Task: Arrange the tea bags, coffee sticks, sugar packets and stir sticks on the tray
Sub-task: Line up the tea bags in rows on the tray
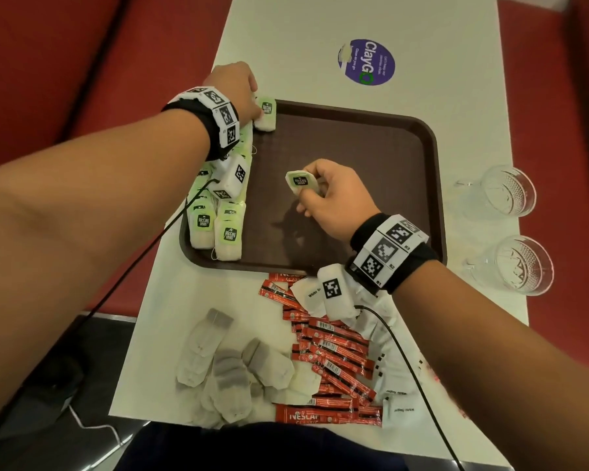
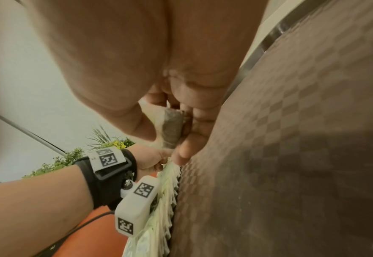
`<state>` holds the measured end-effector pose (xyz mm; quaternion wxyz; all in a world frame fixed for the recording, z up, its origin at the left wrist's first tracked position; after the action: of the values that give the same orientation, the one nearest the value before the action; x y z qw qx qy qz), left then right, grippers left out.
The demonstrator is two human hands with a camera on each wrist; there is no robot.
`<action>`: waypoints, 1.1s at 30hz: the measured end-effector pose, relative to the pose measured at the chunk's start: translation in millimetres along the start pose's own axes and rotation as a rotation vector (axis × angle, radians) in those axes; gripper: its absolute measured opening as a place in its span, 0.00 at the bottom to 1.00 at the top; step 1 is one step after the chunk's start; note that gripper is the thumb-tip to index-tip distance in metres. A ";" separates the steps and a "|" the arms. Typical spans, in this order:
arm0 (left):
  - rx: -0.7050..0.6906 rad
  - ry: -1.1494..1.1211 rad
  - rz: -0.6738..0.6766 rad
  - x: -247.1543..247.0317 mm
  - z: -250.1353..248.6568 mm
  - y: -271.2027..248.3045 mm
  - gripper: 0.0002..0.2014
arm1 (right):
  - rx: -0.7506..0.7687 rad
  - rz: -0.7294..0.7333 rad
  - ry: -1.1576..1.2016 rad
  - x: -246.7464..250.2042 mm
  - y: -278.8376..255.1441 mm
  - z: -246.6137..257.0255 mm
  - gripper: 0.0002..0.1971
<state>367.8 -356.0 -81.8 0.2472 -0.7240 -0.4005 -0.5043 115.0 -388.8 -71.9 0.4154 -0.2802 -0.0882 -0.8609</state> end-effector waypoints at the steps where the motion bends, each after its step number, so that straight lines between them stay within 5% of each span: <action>1: -0.013 -0.001 -0.013 1.6 -1.0 0.2 0.18 | -0.007 -0.003 0.019 0.4 0.2 -0.7 0.02; 7: -0.206 0.101 0.199 -12.0 -24.5 -13.0 0.14 | -0.030 0.006 0.051 0.3 0.6 -0.9 0.04; 12: -0.229 0.115 0.198 -5.8 -25.5 -17.7 0.16 | -0.049 -0.027 0.080 2.0 4.6 -3.0 0.05; 16: -0.319 -0.117 0.158 26.6 -47.3 -37.6 0.19 | -0.024 -0.069 0.021 5.5 10.0 -2.6 0.06; 21: -0.480 -0.257 0.441 47.7 -68.0 -93.4 0.11 | 0.026 -0.118 0.021 12.7 13.5 3.7 0.06; 24: -0.558 -0.236 0.388 46.0 -68.8 -102.0 0.08 | 0.028 -0.103 0.049 11.4 14.9 6.6 0.05; 28: -0.458 -0.298 0.245 54.6 -56.2 -84.0 0.06 | 0.024 -0.043 -0.068 6.4 12.6 5.8 0.10; 33: -0.318 -0.092 0.115 47.9 -27.5 -35.7 0.07 | 0.060 0.369 -0.410 -10.2 -18.4 -3.7 0.18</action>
<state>331.7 -341.2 -28.8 0.1393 -0.7979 -0.2844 -0.5129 104.5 -371.7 -79.1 0.5468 -0.4474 -0.1434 -0.6930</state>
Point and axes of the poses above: each hand's wrist, its own y-axis towards the middle knuckle, its own x-axis out of the back of the hand, z = x × y, the point moved 7 cm from there along y, towards the middle knuckle, and after that the axes turned 12 degrees about -z, right-handed, at the moved point
